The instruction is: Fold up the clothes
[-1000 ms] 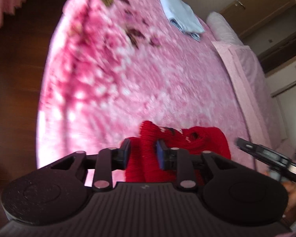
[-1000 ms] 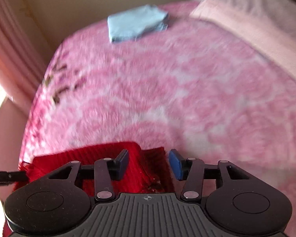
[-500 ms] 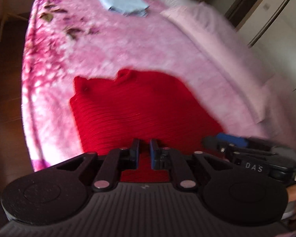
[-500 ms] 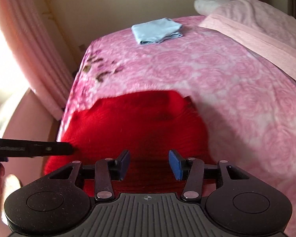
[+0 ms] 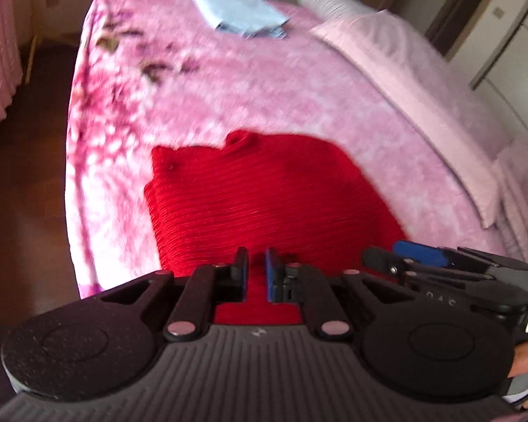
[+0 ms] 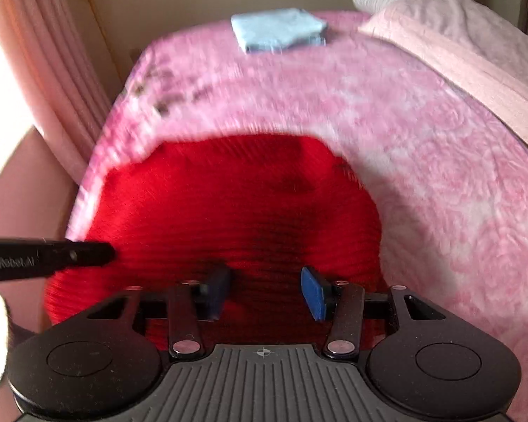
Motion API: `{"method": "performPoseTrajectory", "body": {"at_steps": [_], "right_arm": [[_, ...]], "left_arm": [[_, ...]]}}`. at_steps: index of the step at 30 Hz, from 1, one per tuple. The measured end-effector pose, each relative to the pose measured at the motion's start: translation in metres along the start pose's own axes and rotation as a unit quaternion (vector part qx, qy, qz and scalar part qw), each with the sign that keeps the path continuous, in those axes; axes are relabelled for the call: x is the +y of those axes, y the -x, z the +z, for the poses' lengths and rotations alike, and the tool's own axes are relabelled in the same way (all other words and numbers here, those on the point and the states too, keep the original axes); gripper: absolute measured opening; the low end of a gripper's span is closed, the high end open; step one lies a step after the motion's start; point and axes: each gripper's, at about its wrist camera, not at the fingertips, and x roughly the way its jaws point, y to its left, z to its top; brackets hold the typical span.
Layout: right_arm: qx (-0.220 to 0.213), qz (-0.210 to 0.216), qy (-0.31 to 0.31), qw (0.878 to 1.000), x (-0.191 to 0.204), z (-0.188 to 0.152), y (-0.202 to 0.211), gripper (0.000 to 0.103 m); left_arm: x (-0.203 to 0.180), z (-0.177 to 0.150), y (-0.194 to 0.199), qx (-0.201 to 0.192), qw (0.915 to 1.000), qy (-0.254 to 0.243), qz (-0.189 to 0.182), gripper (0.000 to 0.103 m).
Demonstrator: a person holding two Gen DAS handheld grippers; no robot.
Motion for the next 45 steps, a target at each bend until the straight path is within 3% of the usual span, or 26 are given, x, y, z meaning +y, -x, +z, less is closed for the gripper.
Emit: {"method": "performPoseTrajectory", "body": {"at_steps": [3, 6, 12, 17, 21, 24, 26, 29, 34, 41, 45], "right_arm": [[-0.007, 0.007, 0.000, 1.000, 0.005, -0.003, 0.011, 0.048], [0.004, 0.010, 0.011, 1.000, 0.014, -0.010, 0.008, 0.048], [0.059, -0.001, 0.015, 0.998, 0.013, -0.024, -0.024, 0.046], [0.101, -0.002, 0.030, 0.994, 0.014, -0.012, -0.034, 0.047], [0.097, 0.011, 0.022, 0.995, 0.009, -0.007, -0.023, 0.051], [0.076, 0.013, -0.010, 0.997, 0.001, -0.009, -0.003, 0.051], [0.071, 0.013, -0.037, 0.997, -0.006, -0.013, 0.008, 0.051], [0.078, 0.005, -0.065, 0.995, -0.012, -0.017, 0.016, 0.052], [0.096, -0.007, -0.079, 0.992, -0.021, -0.028, 0.022, 0.053], [0.106, -0.009, -0.082, 0.991, -0.026, -0.034, 0.019, 0.053], [0.109, -0.003, -0.073, 0.991, -0.025, -0.032, 0.016, 0.053]], "left_arm": [[-0.011, -0.007, 0.008, -0.001, 0.9999, -0.009, -0.015, 0.007], [-0.015, -0.020, -0.014, 0.027, 0.9991, -0.032, 0.011, 0.008], [-0.007, -0.023, -0.039, 0.054, 0.9977, -0.024, 0.034, 0.013], [-0.014, -0.017, -0.042, 0.068, 0.9955, -0.016, 0.063, 0.013], [-0.025, -0.008, -0.032, 0.080, 0.9929, -0.007, 0.087, 0.014], [-0.033, -0.003, -0.021, 0.095, 0.9891, -0.007, 0.112, 0.029], [-0.038, -0.006, -0.016, 0.110, 0.9865, -0.010, 0.121, 0.033], [-0.042, -0.016, -0.013, 0.128, 0.9842, -0.015, 0.121, 0.038], [-0.041, -0.033, -0.017, 0.159, 0.9803, -0.011, 0.117, 0.038], [-0.030, -0.035, -0.022, 0.166, 0.9780, 0.000, 0.126, 0.038], [-0.024, -0.037, -0.017, 0.169, 0.9791, 0.004, 0.114, 0.038]]}}
